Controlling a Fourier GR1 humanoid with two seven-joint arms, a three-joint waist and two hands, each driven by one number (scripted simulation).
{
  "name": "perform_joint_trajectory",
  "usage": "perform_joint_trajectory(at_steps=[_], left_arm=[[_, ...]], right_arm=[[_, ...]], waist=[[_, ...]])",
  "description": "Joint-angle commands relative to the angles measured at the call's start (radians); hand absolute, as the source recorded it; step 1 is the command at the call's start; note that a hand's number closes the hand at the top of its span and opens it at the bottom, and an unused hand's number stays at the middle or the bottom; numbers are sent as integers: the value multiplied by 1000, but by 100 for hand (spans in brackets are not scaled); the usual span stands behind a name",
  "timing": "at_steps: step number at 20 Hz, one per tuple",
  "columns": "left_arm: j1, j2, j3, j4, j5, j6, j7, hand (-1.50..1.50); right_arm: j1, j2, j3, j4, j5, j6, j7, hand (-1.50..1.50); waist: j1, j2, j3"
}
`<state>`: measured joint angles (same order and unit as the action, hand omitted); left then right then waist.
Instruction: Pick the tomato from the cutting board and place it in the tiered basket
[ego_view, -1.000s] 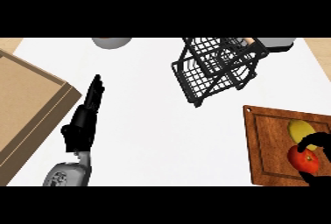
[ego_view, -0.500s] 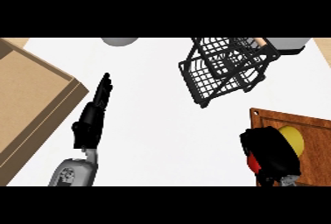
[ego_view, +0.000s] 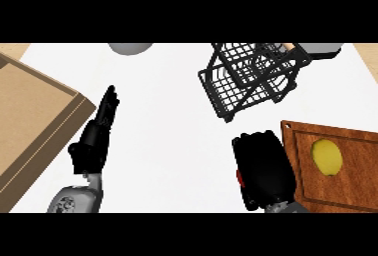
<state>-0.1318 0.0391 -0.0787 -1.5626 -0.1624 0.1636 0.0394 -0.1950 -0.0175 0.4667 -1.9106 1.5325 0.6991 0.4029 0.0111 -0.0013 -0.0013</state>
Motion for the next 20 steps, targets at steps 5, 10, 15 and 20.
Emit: perform_joint_trajectory(at_steps=[5,10,15,20], left_arm=[[18,-9,16,35,12,2,-53,0],[7,-30,-8,-4,-12,26,5,0],[-12,4,18,29,-2,-6,-6,0],[-10,-29,-21,-31,-22,17,43,0]], right_arm=[[-276,17,-58,-263,-163,256,232,150],[-503,17,-265,-341,-362,460,339,150],[-703,17,-395,-183,-529,427,473,150],[-780,17,-544,-46,-725,243,559,150]], waist=[[-8,-1,0],[-9,-4,0],[-5,-2,-1],[6,-3,0]])
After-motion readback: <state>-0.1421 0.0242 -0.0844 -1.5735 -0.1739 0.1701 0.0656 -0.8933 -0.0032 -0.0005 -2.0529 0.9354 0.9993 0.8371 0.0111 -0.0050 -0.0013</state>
